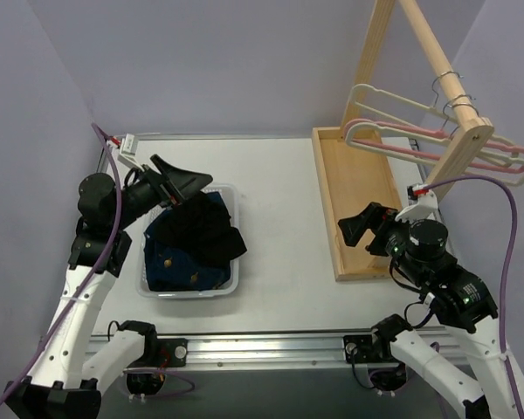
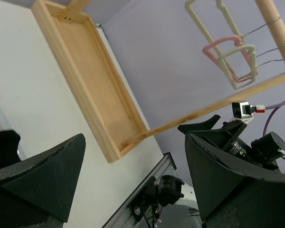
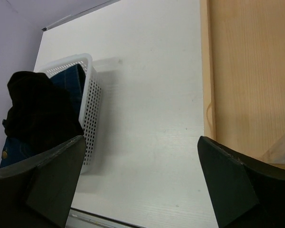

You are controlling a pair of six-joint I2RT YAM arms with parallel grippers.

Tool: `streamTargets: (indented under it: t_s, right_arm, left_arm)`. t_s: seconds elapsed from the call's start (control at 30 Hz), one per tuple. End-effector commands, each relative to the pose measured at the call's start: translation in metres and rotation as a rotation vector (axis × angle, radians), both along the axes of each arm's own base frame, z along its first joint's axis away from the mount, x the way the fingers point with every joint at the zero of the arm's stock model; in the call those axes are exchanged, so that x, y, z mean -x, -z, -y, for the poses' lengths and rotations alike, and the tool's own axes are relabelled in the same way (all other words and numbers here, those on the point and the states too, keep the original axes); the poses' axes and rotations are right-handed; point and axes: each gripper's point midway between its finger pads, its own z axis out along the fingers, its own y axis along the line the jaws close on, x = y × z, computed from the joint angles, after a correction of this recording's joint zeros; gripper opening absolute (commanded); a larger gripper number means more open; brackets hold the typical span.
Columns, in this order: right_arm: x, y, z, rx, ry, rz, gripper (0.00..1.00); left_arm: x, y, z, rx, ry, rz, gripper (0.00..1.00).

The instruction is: Remove the skirt from the hanger

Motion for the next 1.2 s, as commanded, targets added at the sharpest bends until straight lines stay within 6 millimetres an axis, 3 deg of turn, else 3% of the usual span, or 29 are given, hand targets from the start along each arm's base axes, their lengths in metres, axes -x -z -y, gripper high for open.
streamTargets:
  t_s: [0.0,0.1,0.23,0.37,0.4,0.47,0.5,0.53,0.63,0.67,0.8,0.83,0.93,1.07,1.1,1.17]
  right_arm:
    - [-0.004,0.021,0.0,-0.061,0.045,-0.019,1.0]
    - [0.008,0.034,-0.009,-0.093,-0.027,-0.019,1.0]
    - [0.026,0.031,-0.021,-0.118,-0.14,0.007,1.0]
    - [0.043,0.037,-0.024,-0.135,-0.203,0.011,1.0]
    - [0.046,0.038,-0.023,-0.142,-0.199,0.011,1.0]
    - [0.056,0.043,-0.019,-0.156,-0.198,0.022,1.0]
    - [0.058,0.045,-0.017,-0.161,-0.194,0.021,1.0]
    - [0.062,0.048,-0.015,-0.18,-0.18,0.011,1.0]
    - [0.078,0.057,-0.009,-0.223,-0.169,-0.004,1.0]
    - [0.089,0.059,-0.005,-0.249,-0.173,0.018,1.0]
    - [0.104,0.057,-0.001,-0.298,-0.171,0.022,1.0]
    - [0.106,0.052,-0.001,-0.301,-0.178,0.041,1.0]
    - [0.113,0.041,0.0,-0.292,-0.199,0.068,1.0]
    - [0.117,0.071,0.01,-0.226,-0.146,-0.025,1.0]
    - [0.117,0.075,0.011,-0.2,-0.151,-0.03,1.0]
    - [0.115,0.079,0.013,-0.179,-0.145,-0.03,1.0]
  left_arm:
    - [0.011,0.032,-0.009,-0.075,-0.092,-0.121,0.94]
    - [0.026,0.037,-0.005,-0.004,-0.091,-0.123,0.94]
    - [0.053,0.045,0.012,0.049,-0.019,-0.177,0.94]
    - [0.091,0.056,0.031,0.089,0.093,-0.237,0.94]
    - [0.097,0.067,0.031,0.081,0.097,-0.271,0.94]
    - [0.112,0.066,0.025,0.119,0.095,-0.295,0.94]
    - [0.116,0.075,0.024,0.125,0.097,-0.32,0.94]
    - [0.127,0.069,0.018,0.154,0.094,-0.301,0.94]
    - [0.141,0.092,0.007,0.164,0.071,-0.358,0.94]
    - [0.152,0.088,0.0,0.208,0.078,-0.321,0.94]
    - [0.169,0.109,-0.015,0.285,0.054,-0.326,0.94]
    - [0.18,0.103,-0.021,0.334,0.069,-0.281,0.94]
    - [0.179,0.125,-0.011,0.237,0.096,-0.364,0.94]
    - [0.179,0.12,-0.004,0.271,0.148,-0.326,0.94]
    - [0.175,0.13,-0.002,0.278,0.145,-0.342,0.94]
    - [0.176,0.131,0.0,0.33,0.17,-0.342,0.94]
